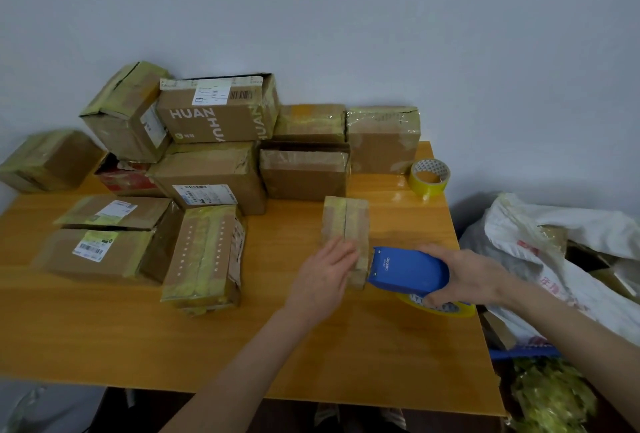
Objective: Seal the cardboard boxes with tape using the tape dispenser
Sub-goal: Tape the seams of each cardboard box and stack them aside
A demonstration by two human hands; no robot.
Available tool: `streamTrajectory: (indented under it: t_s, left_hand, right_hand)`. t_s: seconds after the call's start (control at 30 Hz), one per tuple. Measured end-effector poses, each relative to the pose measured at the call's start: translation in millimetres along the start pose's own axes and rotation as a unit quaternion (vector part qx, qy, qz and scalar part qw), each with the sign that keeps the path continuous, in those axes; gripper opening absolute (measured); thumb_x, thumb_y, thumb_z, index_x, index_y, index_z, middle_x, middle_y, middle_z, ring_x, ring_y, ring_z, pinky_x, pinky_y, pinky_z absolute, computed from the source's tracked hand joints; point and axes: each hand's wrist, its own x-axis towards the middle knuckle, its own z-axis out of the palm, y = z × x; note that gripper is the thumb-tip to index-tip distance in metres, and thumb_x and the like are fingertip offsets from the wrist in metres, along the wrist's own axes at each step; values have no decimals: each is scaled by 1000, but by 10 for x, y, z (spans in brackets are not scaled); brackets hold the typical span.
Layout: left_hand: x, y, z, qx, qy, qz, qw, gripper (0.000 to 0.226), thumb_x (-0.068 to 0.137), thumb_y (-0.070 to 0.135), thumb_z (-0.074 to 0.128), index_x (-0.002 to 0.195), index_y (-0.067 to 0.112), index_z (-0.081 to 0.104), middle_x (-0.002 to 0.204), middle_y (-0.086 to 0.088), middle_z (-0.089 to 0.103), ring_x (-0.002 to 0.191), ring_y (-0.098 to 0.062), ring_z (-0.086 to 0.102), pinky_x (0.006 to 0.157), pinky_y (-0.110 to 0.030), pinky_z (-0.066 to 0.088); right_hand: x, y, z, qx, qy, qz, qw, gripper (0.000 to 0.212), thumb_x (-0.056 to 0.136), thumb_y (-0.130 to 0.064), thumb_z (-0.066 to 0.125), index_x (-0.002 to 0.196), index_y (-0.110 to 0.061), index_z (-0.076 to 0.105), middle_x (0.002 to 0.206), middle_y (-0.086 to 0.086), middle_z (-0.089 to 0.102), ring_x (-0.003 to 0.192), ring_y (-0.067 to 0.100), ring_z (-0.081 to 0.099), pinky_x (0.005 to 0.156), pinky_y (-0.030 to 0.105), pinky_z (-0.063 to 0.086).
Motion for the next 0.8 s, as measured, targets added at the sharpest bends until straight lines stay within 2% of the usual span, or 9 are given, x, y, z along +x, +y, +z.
streamTrajectory:
  t_s: [0.07,0.1,0.17,0.33,0.47,0.6,0.8]
  left_hand:
    - [-26,-41,71,21,-99,-3,995,53,103,31,38,151,23,18,154,11,3,142,-7,-4,120,-31,-3]
    - [-43,-78,91,35,-131,-8,991,56,103,34,33,151,26,5,153,13,-8,141,-7,-15,119,-29,-9]
    - [-68,-127,94,61,-152,-11,986,59,103,36,32,147,29,-8,153,12,-16,140,-7,-20,116,-27,-14]
    - [-76,-171,62,85,-163,0,983,62,103,35,34,145,31,-12,154,13,-17,142,-5,-18,113,-23,-17]
    - [-62,-175,42,80,-168,6,982,63,102,37,35,147,30,-9,154,13,-15,143,-5,-16,111,-21,-19]
    - [-50,-165,30,80,-168,10,983,65,102,37,37,145,30,-11,153,14,-17,142,-5,-18,109,-20,-21]
    - [-38,-175,48,70,-166,10,984,67,101,37,40,147,30,-9,154,13,-15,143,-5,-16,109,-20,-20]
  right_hand:
    - [-5,2,-7,-3,2,-6,1000,78,68,-56,75,132,-52,31,112,-18,56,100,10,58,82,32,51]
    - [-7,1,-8,-1,6,-9,1000,78,68,-56,75,133,-52,31,112,-18,56,100,10,57,81,33,51]
    - [-17,20,-10,8,5,-11,1000,79,70,-54,76,135,-51,32,113,-19,56,100,9,56,82,32,50]
    - [-135,196,-71,56,-3,-4,998,79,67,-52,77,128,-60,26,112,-18,55,93,6,58,81,29,50]
    - [-232,212,-113,43,-19,10,999,77,73,-46,77,127,-58,24,107,-19,53,89,3,56,73,21,44]
    - [-242,176,-133,20,-24,19,999,81,72,-47,76,138,-50,28,106,-16,55,89,5,57,76,25,50]
    - [-207,60,-188,-67,-45,26,996,74,74,-47,70,137,-48,30,97,-14,57,87,8,57,77,31,53]
